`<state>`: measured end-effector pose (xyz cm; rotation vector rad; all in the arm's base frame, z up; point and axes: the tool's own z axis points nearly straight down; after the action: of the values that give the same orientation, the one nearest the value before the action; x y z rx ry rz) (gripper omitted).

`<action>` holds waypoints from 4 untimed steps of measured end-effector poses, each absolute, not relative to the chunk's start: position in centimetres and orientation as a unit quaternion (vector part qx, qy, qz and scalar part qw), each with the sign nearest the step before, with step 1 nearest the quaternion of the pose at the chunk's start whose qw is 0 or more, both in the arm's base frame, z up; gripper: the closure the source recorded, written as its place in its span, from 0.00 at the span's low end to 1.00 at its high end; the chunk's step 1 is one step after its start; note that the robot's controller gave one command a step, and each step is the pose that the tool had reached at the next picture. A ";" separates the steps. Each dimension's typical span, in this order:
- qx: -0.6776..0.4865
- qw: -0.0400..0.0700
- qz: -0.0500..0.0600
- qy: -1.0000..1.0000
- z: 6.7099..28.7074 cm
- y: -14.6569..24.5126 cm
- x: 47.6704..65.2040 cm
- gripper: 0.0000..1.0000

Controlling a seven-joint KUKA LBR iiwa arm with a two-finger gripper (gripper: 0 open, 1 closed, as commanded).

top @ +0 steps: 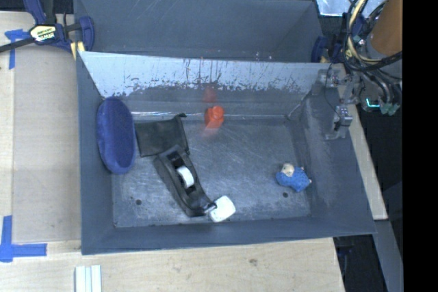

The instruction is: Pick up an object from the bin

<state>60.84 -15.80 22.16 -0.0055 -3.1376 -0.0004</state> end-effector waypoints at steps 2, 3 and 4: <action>0.332 -0.003 0.001 -0.943 7.2 -13.6 49.6 0.00; 0.568 -0.004 0.003 -0.823 7.2 -9.6 49.8 0.00; 0.502 -0.003 0.001 -0.865 7.0 -8.7 54.9 0.00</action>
Offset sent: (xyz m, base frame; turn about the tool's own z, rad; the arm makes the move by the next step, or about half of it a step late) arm -0.0442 0.0161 -0.1435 -0.4641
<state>54.86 -8.73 7.05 1.5797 -2.7226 0.0039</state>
